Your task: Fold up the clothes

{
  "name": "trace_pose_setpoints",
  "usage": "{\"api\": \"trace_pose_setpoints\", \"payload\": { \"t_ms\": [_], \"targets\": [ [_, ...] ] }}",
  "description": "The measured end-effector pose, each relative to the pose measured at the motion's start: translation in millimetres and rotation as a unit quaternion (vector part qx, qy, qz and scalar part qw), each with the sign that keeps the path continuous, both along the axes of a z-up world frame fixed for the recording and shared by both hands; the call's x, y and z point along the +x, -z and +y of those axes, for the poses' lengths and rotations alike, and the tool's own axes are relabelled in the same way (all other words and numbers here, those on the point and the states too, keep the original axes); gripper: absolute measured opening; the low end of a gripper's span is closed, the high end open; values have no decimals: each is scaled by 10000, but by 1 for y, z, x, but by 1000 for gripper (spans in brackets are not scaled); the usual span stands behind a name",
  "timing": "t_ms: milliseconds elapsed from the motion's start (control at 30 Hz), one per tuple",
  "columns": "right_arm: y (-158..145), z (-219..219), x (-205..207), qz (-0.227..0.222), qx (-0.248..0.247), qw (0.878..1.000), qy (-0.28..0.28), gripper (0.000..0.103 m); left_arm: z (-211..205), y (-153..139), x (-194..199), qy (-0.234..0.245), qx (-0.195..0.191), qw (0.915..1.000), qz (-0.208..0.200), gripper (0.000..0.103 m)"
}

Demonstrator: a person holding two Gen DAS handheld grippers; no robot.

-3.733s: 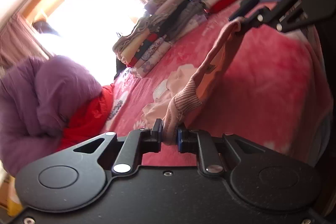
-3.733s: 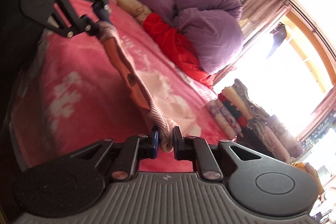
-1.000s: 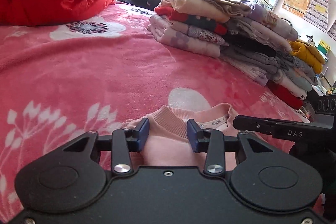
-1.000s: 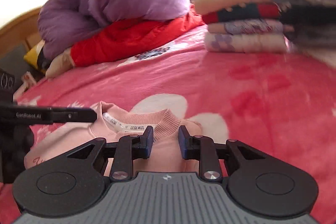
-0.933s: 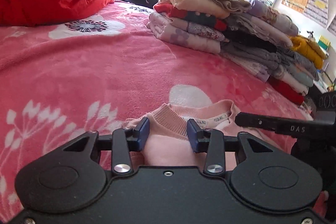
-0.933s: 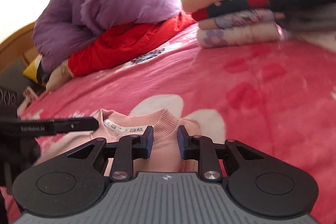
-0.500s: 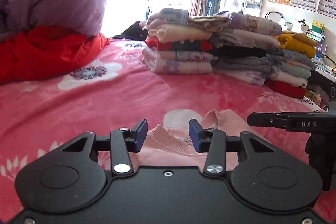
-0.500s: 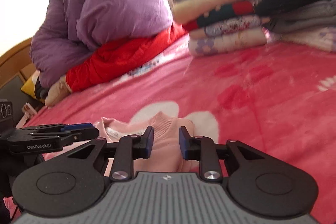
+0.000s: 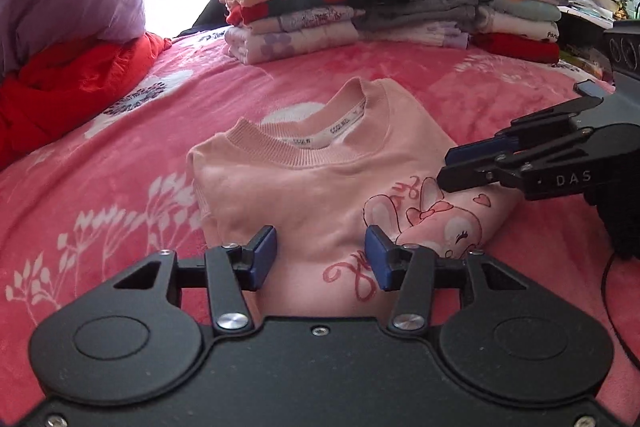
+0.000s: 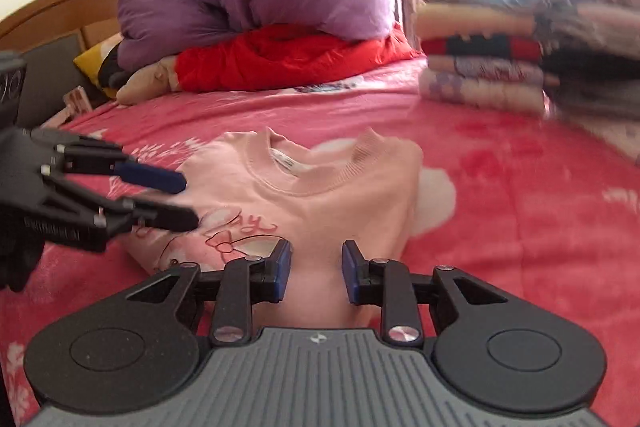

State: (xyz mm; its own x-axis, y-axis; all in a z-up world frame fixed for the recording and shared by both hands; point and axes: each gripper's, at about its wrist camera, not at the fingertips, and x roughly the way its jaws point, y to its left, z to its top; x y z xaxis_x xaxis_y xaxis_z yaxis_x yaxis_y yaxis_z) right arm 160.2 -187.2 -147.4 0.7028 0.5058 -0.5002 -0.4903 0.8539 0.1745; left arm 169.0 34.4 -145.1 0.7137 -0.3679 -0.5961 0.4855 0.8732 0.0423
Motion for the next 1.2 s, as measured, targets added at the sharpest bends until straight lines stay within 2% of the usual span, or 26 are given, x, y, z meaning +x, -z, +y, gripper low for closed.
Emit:
{"api": "trace_pose_setpoints", "payload": {
  "t_ms": [167,233,333,367,400,467,600,667,733,800,900,933,1000,1067,1133,1167,1200],
  "targets": [
    [11,-8,7,261,261,9993,32,25,9,2,1,-145,-327,9992,154,53],
    [11,-8,7,262,295,9992,35,25,16,-5,-3,-289,-591,9976,198,53],
    [5,-9,0,138,425,9990,90,30,33,-20,-11,-733,-1106,9910,183,57],
    [1,-12,-2,132,567,9982,174,38,40,-21,-12,-912,-1306,9869,249,58],
    [-2,-16,-4,126,708,9971,258,52,47,-21,-12,-1106,-1595,9801,418,59],
    [-2,-26,-5,312,1082,9922,537,72,61,-14,-9,-1456,-2251,9595,868,62],
    [11,-43,10,1040,1751,9758,795,73,76,4,1,-1894,-3134,9171,1578,65],
    [18,-50,18,1316,2063,9653,909,73,78,10,7,-2043,-3407,9008,1751,66],
    [27,-55,27,1616,2433,9510,1017,73,78,12,15,-2116,-3636,8880,1855,68],
    [34,-57,34,1790,2779,9380,1039,73,75,14,24,-2148,-3724,8829,1889,68],
    [41,-54,47,1950,3014,9279,1010,67,70,17,31,-2100,-3768,8825,1875,68],
    [42,-50,51,1996,2993,9284,934,65,70,18,30,-2074,-3762,8837,1860,68],
    [41,-44,52,2012,2779,9352,882,54,70,19,29,-2036,-3806,8824,1873,67],
    [45,-46,49,2097,2932,9285,897,47,70,22,28,-2006,-3931,8770,1901,64],
    [48,-44,48,2108,2965,9270,908,39,69,24,27,-1989,-3990,8743,1922,46],
    [49,-43,47,2105,2965,9271,912,33,71,25,27,-1971,-4068,8698,1976,42],
    [49,-39,45,2066,2950,9287,884,27,75,27,27,-1958,-4188,8629,2040,33]
  ]
}}
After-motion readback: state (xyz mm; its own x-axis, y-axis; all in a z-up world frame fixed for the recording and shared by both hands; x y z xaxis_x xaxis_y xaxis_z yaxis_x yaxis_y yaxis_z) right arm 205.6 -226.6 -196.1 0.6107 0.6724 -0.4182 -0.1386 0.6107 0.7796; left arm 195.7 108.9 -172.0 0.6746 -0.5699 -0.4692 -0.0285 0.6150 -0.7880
